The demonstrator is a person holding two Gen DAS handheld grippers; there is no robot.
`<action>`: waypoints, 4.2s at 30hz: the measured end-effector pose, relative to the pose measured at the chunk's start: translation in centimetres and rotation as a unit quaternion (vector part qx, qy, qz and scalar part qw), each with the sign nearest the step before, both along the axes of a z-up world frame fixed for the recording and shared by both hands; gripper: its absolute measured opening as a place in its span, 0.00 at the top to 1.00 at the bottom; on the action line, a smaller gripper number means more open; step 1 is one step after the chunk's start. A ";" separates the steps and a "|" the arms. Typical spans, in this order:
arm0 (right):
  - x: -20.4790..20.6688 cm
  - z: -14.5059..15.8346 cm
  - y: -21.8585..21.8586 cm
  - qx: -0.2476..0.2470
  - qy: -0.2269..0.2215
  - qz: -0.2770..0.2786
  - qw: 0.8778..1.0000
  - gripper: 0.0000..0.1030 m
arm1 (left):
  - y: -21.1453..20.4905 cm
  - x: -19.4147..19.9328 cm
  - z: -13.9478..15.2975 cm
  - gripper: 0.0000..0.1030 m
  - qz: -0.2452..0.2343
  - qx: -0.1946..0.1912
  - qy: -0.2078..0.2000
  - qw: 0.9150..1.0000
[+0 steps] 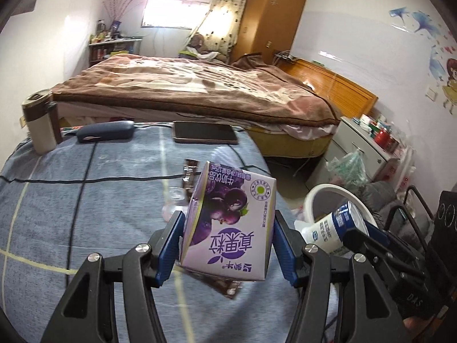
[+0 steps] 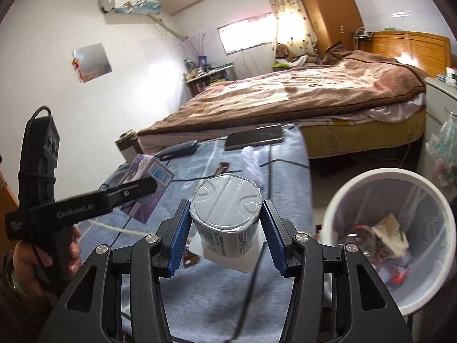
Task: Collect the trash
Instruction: 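Carry juice box and yogurt cup over the bin and open both grippers, then move both tools back to the table toward the snack wrapper and mesh foam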
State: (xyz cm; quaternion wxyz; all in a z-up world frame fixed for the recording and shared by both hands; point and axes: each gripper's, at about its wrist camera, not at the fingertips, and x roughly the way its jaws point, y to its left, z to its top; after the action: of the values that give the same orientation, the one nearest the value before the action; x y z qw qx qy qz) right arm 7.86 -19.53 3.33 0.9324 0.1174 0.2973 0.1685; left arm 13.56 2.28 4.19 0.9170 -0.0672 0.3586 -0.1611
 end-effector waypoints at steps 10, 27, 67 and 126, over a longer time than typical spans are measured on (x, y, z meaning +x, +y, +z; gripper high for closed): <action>-1.2 0.4 -4.7 -0.015 -0.009 -0.055 0.998 0.50 | -6.2 -0.6 0.0 0.40 -0.049 0.017 -0.006 0.999; -1.7 -0.4 -12.1 -0.036 0.013 -0.137 0.990 0.50 | -17.2 -1.2 -1.0 0.40 -0.141 0.027 0.006 0.990; 0.6 -3.2 -15.0 -0.068 0.090 -0.185 0.976 0.41 | -19.7 -0.3 -3.3 0.32 -0.146 0.034 0.024 0.988; 6.8 -2.4 1.7 -0.105 0.069 -0.004 0.992 0.41 | 0.0 0.6 -9.4 0.55 0.098 0.067 0.094 0.988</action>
State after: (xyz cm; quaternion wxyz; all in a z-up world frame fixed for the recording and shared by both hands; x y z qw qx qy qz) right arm 14.70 -17.81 0.90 0.9175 0.0317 0.3763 0.1247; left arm 14.18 2.25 -5.20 0.8930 -0.0551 0.4449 -0.0393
